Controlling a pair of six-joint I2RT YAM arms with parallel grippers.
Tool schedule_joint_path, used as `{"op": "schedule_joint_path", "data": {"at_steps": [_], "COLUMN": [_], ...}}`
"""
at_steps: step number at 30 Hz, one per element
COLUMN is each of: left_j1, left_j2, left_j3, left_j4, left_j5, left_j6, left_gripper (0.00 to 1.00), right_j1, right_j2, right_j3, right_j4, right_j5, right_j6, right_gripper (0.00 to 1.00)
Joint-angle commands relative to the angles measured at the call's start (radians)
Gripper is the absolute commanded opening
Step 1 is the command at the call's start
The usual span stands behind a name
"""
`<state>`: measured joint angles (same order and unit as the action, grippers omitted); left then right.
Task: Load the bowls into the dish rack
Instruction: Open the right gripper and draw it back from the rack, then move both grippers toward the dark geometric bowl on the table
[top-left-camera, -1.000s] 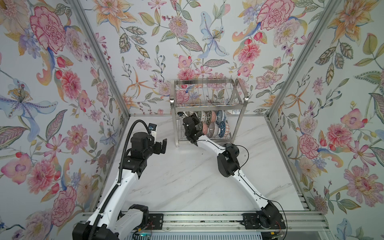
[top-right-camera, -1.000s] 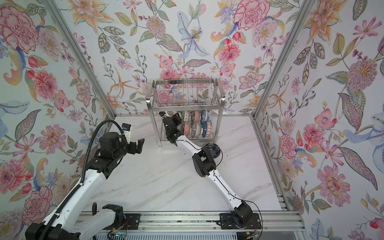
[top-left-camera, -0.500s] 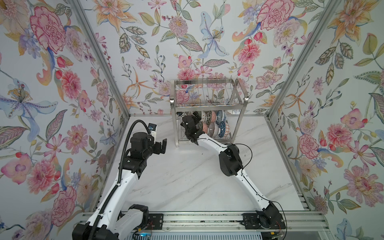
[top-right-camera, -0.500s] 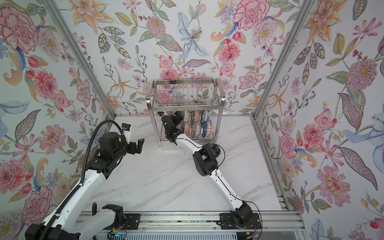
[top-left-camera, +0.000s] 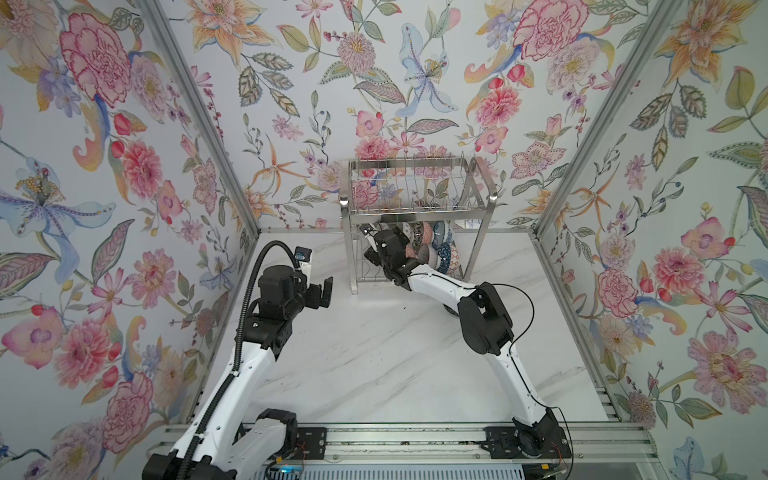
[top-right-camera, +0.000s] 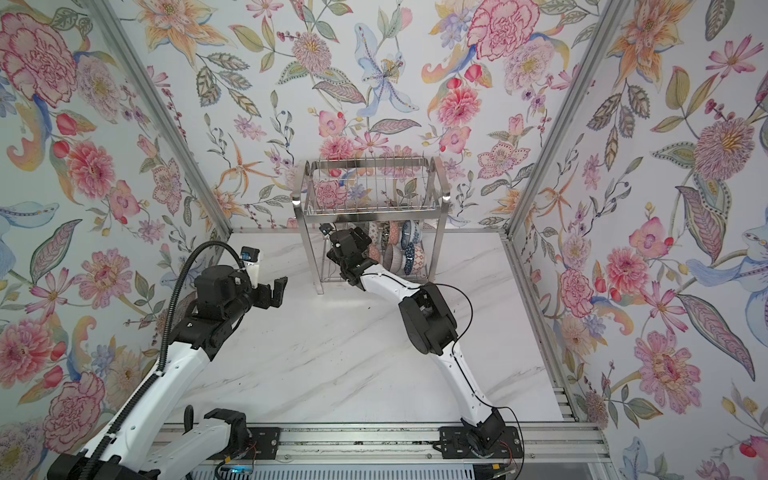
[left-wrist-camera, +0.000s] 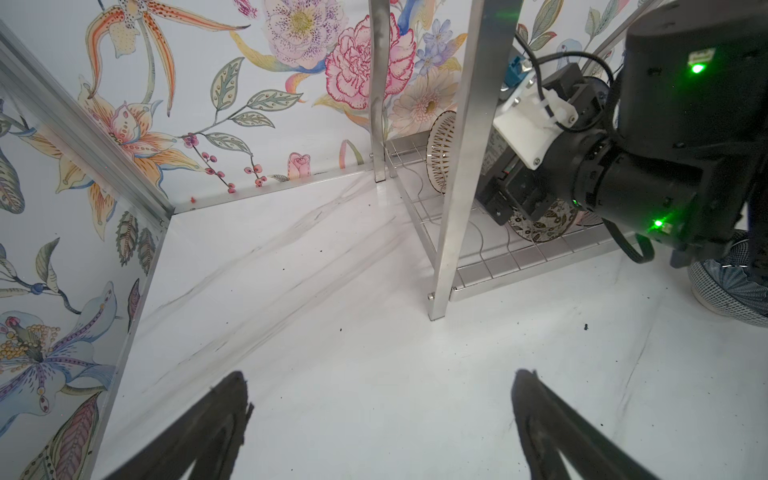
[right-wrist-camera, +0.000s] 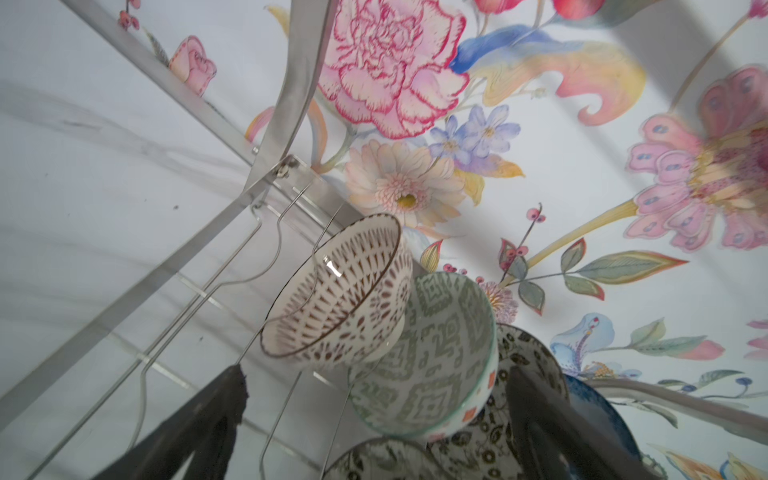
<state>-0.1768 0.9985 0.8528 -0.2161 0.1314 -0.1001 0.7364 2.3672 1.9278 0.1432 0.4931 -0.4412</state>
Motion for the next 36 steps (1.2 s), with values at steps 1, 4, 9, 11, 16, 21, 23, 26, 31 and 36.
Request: {"op": "schedule_joint_path", "data": {"at_steps": [1, 4, 9, 11, 16, 21, 23, 26, 31, 36], "left_j1": [0.008, 0.007, -0.004, -0.020, -0.101, -0.229, -0.277, -0.343, -0.438, -0.529], "left_j2": [-0.016, -0.018, -0.028, -0.031, -0.027, -0.003, 0.020, 0.061, 0.149, 0.264], "left_j3": [-0.008, 0.004, 0.022, 0.026, 0.044, 0.043, 0.041, 0.038, 0.047, 0.072], "left_j4": [0.009, 0.001, -0.021, -0.036, -0.086, -0.080, -0.065, -0.025, 0.049, 0.121], "left_j5": [0.020, 0.016, -0.002, -0.023, -0.102, -0.190, -0.215, -0.241, -0.244, -0.239], "left_j6": [0.000, 0.000, -0.017, -0.022, -0.037, -0.084, -0.107, -0.139, -0.189, -0.239], "left_gripper": [0.99, 0.99, 0.99, 0.99, 0.99, 0.99, 0.99, 0.99, 0.99, 0.99], "right_j1": [0.013, 0.020, 0.032, 0.035, 0.029, 0.002, -0.010, -0.053, -0.175, -0.244], "right_j2": [-0.120, -0.206, -0.378, -0.456, -0.674, -0.862, -0.945, -1.055, -1.204, -1.268], "right_j3": [-0.121, -0.266, -0.502, -0.587, -0.727, -0.809, -0.852, -0.896, -0.943, -0.964], "right_j4": [0.140, 0.238, 0.365, 0.365, 0.169, -0.060, -0.113, -0.201, -0.332, -0.412], "right_j5": [-0.062, -0.074, -0.103, -0.126, -0.204, -0.240, -0.241, -0.252, -0.271, -0.267], "right_j6": [0.035, 0.024, 0.014, 0.019, 0.082, 0.190, 0.229, 0.310, 0.429, 0.465], "right_gripper": [0.99, 0.99, 0.99, 0.99, 0.99, 0.99, 0.99, 0.99, 0.99, 0.99]}}
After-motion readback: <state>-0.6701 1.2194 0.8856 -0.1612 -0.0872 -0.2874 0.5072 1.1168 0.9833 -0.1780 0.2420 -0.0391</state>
